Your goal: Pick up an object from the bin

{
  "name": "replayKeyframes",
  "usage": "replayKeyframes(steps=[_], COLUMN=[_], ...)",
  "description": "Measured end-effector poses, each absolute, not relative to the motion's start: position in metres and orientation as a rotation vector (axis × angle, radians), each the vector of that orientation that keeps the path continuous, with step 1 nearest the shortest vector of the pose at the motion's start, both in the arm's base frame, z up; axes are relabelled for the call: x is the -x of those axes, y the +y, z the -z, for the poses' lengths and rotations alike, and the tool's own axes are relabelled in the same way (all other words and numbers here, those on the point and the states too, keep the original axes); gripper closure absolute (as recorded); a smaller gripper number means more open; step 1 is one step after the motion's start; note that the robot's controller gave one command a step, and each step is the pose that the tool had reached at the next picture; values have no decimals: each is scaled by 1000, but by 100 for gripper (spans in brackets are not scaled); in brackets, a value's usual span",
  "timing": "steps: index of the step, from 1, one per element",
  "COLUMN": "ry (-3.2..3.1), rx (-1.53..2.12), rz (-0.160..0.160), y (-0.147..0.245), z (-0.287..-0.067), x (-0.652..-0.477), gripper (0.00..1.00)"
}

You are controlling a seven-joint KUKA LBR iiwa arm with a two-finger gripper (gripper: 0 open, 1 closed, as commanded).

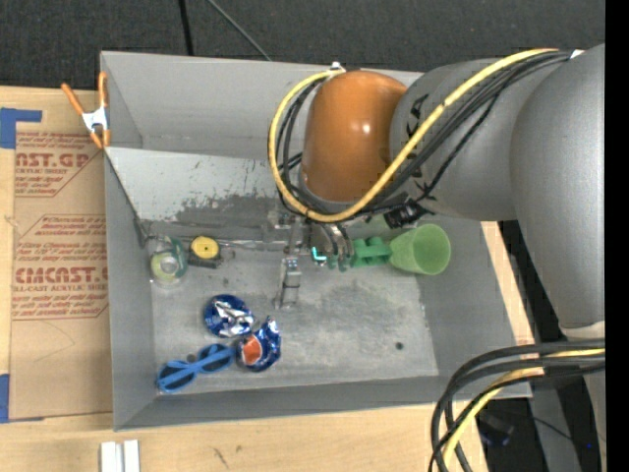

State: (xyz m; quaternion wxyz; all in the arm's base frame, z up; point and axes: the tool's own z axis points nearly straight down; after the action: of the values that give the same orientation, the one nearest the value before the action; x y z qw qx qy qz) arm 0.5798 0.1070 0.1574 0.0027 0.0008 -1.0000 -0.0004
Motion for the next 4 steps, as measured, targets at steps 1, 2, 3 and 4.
replayKeyframes(steps=[1,2,3,4], ry=[-3136,-3143,-3139,-3141], rx=[49,141,160,-164], rz=[5,4,3,3], y=[167,158,167,203], z=[-67,-101,-100,-70], x=[-527,-521,-519,-487], gripper=[0,0,0,0])
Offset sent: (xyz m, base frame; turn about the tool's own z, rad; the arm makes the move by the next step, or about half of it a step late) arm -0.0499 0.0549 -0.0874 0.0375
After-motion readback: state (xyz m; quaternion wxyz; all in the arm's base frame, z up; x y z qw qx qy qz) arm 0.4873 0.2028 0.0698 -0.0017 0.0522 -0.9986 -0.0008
